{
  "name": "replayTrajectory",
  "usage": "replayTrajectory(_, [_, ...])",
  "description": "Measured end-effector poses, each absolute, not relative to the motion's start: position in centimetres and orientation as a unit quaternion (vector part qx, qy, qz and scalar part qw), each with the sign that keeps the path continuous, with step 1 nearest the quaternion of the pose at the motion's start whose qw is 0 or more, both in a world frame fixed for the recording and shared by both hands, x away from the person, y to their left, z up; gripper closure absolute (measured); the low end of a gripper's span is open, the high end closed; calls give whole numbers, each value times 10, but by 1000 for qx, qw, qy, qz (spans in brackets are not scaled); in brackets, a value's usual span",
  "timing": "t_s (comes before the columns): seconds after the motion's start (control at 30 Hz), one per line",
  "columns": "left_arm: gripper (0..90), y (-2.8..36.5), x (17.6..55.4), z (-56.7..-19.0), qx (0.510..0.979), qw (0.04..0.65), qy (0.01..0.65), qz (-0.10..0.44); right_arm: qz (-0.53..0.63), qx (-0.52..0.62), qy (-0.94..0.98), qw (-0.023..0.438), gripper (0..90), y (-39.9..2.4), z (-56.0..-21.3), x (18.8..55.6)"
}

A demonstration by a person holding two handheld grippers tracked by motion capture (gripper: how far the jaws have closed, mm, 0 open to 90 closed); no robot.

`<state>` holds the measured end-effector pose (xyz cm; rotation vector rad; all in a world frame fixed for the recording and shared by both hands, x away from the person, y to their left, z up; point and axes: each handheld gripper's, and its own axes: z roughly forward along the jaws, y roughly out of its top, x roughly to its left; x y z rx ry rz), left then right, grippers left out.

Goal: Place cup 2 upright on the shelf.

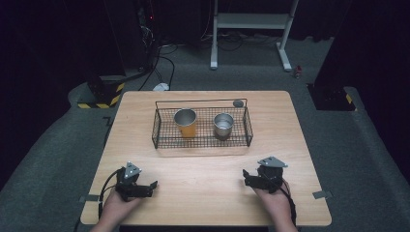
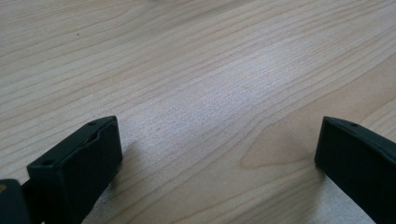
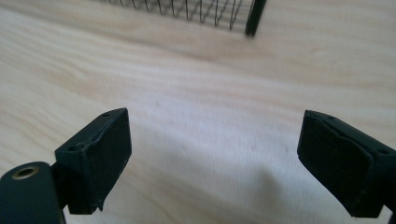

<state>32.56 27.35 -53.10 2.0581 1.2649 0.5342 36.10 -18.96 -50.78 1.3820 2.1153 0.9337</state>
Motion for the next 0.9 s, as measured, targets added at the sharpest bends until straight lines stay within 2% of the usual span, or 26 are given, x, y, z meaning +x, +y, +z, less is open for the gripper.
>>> replayTrajectory(0.17, [10, 274, 326, -531, 787, 326, 482, 206, 313, 501, 776, 221, 103, -193, -524, 353])
replayTrajectory(0.9, [15, 272, 324, -531, 774, 323, 501, 214, 309, 517, 768, 218, 113, -193, -525, 348])
